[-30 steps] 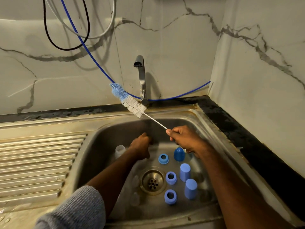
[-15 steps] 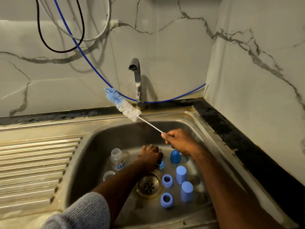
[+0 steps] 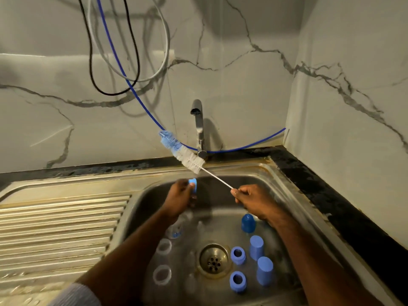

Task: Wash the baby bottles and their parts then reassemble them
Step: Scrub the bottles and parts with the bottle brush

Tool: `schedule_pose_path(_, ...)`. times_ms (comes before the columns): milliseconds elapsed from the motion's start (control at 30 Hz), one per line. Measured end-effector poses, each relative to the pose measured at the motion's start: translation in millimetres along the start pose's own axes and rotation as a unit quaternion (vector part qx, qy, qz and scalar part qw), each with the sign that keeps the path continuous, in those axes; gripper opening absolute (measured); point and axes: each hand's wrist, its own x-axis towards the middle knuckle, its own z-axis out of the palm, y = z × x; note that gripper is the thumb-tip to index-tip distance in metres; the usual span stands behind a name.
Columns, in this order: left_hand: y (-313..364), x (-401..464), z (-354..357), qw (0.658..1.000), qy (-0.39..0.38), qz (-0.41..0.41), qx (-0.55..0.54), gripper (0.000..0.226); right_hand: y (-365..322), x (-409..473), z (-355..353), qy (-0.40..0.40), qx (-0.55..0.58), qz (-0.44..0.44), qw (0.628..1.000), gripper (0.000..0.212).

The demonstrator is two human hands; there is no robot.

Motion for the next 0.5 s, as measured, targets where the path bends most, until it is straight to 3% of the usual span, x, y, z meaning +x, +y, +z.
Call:
schedule_pose_path(67,6.2,-11.1,-36.1,0.984,0.035,-0.055,-0.167,0.024,-2.2,-0.9,2.4,-0.013,-0.015,0.001,1.0,0.036)
schedule_pose_path(167,8.2,-20.9,-83.6,0.951,0.071,-0.038,-0.298,0.024,-5.6,-2.8,7.9,-0.029,-0.036,0.008,0.999,0.037)
schedule_pose_path(300,6.5,-17.7,-111.6,0.934,0.153,-0.008,-0.322,0.031,-4.1,-7.1,11.6,-0.034,-0.06,-0.021,0.997,0.031)
schedule_pose_path(500,2.0,-10.7,-120.2,0.914,0.174,-0.002,-0.366,0.029,4.2,-7.2,12.7,-0.031,-0.064,-0.034,0.997,0.028)
